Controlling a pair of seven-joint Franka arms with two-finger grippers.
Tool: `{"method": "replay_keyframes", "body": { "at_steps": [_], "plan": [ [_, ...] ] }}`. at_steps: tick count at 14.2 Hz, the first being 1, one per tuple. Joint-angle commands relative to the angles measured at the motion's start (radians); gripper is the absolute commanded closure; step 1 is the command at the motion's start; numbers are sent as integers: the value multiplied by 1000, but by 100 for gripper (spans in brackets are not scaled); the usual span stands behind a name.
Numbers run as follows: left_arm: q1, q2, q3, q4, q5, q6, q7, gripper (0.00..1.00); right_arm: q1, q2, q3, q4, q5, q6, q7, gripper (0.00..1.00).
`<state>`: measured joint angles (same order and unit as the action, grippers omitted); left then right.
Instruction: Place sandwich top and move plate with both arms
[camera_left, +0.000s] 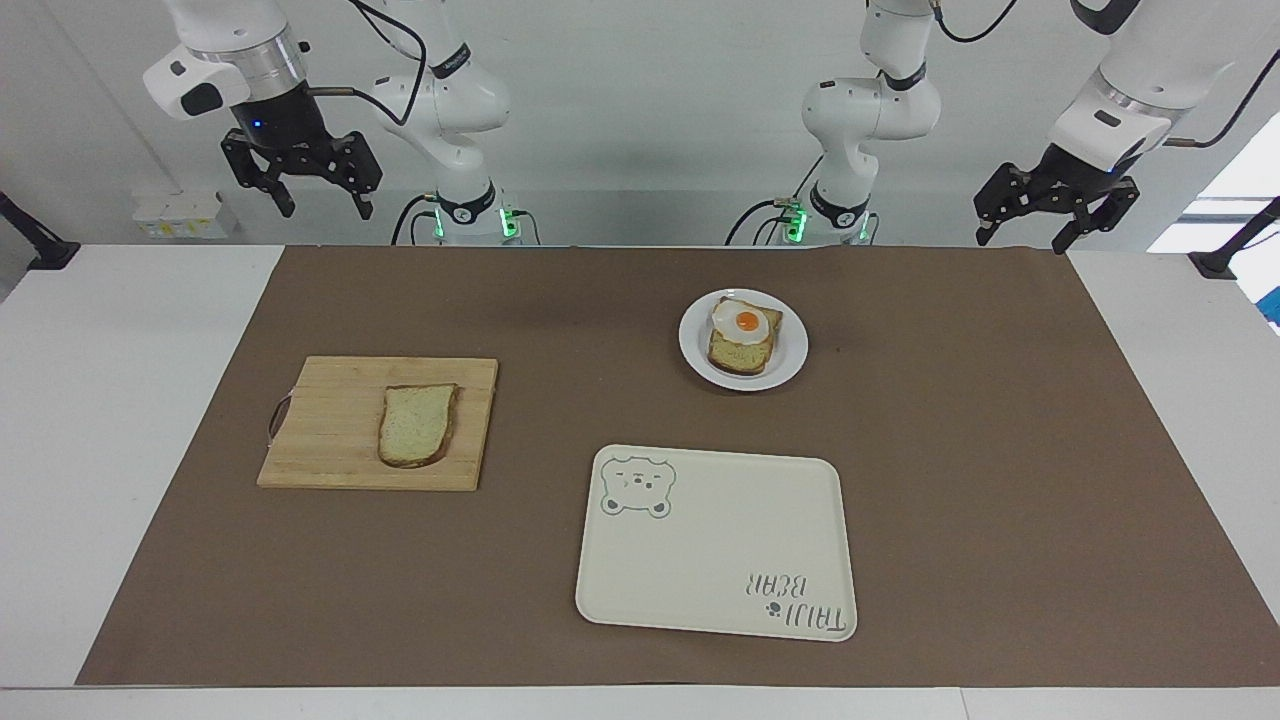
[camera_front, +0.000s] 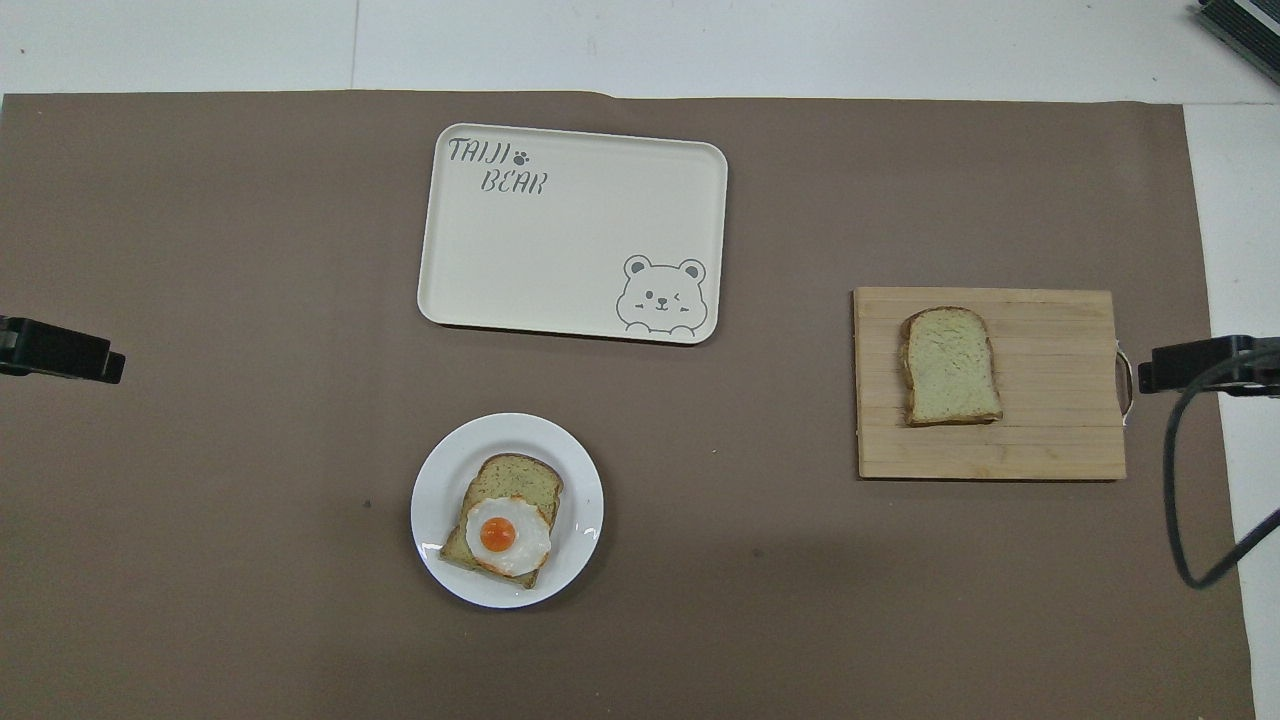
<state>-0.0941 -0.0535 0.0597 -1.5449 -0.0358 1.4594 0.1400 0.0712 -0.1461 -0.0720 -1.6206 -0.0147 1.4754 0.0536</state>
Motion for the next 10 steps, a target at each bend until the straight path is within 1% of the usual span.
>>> {"method": "replay_keyframes", "body": {
  "at_steps": [1,2,3,4,6,8,10],
  "plan": [
    [8,-23,-6,-27,20,-24,13,0,-25,58,-3,51,25,-32,-31,0],
    [4,-25,-8,-27,20,-21,7,0,-27,84,-9,71,21,-29,-29,0],
    [5,-22,-6,-24,19,-14,4,0,-22,86,-9,71,22,-23,-29,0],
    [11,-23,-9,-24,17,-14,4,0,-16,70,-5,56,25,-11,-23,0],
    [11,-23,-9,-27,17,-14,6,0,-14,71,-5,53,25,3,-17,0],
    [13,-25,-8,-27,17,-16,4,0,-24,74,-9,53,25,45,-20,0],
    [14,-25,-4,-27,17,-20,4,0,-22,68,-11,47,21,36,-20,0]
  ]
}}
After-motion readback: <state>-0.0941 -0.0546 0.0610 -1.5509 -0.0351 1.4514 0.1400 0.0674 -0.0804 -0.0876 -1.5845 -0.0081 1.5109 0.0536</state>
